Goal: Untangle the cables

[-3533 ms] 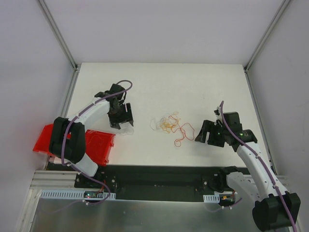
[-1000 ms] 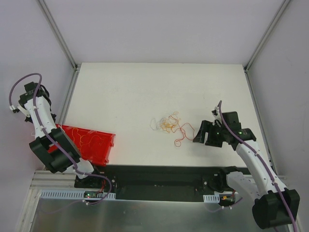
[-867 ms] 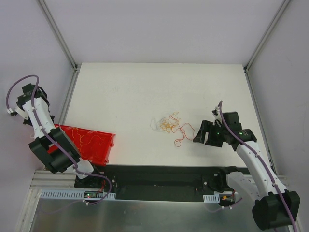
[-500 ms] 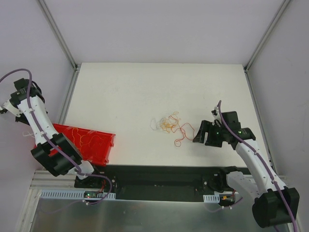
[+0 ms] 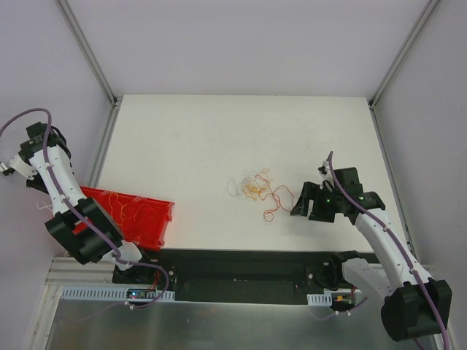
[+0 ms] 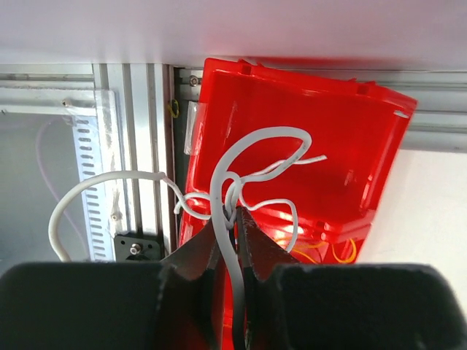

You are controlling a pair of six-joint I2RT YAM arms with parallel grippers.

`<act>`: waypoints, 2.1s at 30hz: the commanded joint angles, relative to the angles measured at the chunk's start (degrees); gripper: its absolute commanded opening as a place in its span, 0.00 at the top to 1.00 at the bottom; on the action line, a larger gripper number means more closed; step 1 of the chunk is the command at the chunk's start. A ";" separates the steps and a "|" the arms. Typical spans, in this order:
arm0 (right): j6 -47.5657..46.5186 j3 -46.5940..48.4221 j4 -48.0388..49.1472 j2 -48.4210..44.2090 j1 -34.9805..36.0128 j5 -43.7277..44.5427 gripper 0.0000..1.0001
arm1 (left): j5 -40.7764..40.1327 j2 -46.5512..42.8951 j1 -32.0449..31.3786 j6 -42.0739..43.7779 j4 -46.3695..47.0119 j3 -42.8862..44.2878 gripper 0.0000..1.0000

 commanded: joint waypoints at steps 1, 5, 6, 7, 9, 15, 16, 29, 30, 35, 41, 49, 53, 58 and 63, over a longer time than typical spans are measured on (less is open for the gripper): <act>-1.19 -0.38 0.92 0.31 -0.28 -1.41 0.21 | -5.69 0.94 0.83 -1.62 2.42 -5.12 0.93; -1.19 -0.47 1.01 0.40 -0.37 -1.41 0.21 | -6.84 0.32 0.74 0.14 8.48 -11.00 0.88; -1.19 -0.38 1.01 0.49 -0.28 -1.50 0.21 | -7.01 0.41 0.83 0.40 9.89 -12.50 0.83; -1.28 -0.38 1.01 0.57 -0.37 -1.58 0.21 | -6.93 0.67 0.74 0.75 10.43 -13.38 0.80; -1.28 -0.38 1.01 0.66 -0.28 -1.67 0.21 | -6.93 1.20 0.74 1.54 11.13 -14.44 0.74; -1.37 -0.47 1.10 0.57 -0.28 -2.02 0.21 | -4.48 -0.12 0.65 3.92 11.93 -15.24 0.46; -1.28 -0.47 1.10 0.57 -0.37 -2.11 0.21 | -3.86 -0.64 0.65 4.18 12.10 -15.33 0.44; -1.37 -0.65 1.28 0.75 -0.28 -2.38 0.21 | 12.23 -11.35 0.39 1.91 9.38 -21.81 0.22; -1.28 -0.56 1.28 0.75 -0.28 -2.38 0.21 | 12.32 -12.67 0.39 1.12 9.38 -23.48 0.23; -1.28 -0.65 1.19 0.58 -0.37 -2.55 0.21 | 11.00 -13.75 0.48 1.72 11.05 -25.44 0.33; -1.28 -0.73 1.19 0.40 -0.37 -2.38 0.21 | 13.55 -14.09 0.56 -1.70 10.26 -28.59 0.34; -1.28 -0.65 1.36 0.57 -0.28 -2.29 0.21 | 6.79 -11.20 0.57 -1.44 10.61 -27.90 0.48; -1.28 -0.65 1.28 0.75 -0.28 -2.20 0.21 | 3.63 -9.62 0.57 -0.48 10.78 -27.55 0.52; -1.28 -0.65 1.54 0.93 -0.28 -2.20 0.21 | 1.42 -9.00 0.57 0.93 12.01 -28.42 0.55; -1.28 -0.65 1.45 1.01 -0.28 -2.11 0.21 | 2.21 -8.03 0.56 2.07 14.12 -29.92 0.56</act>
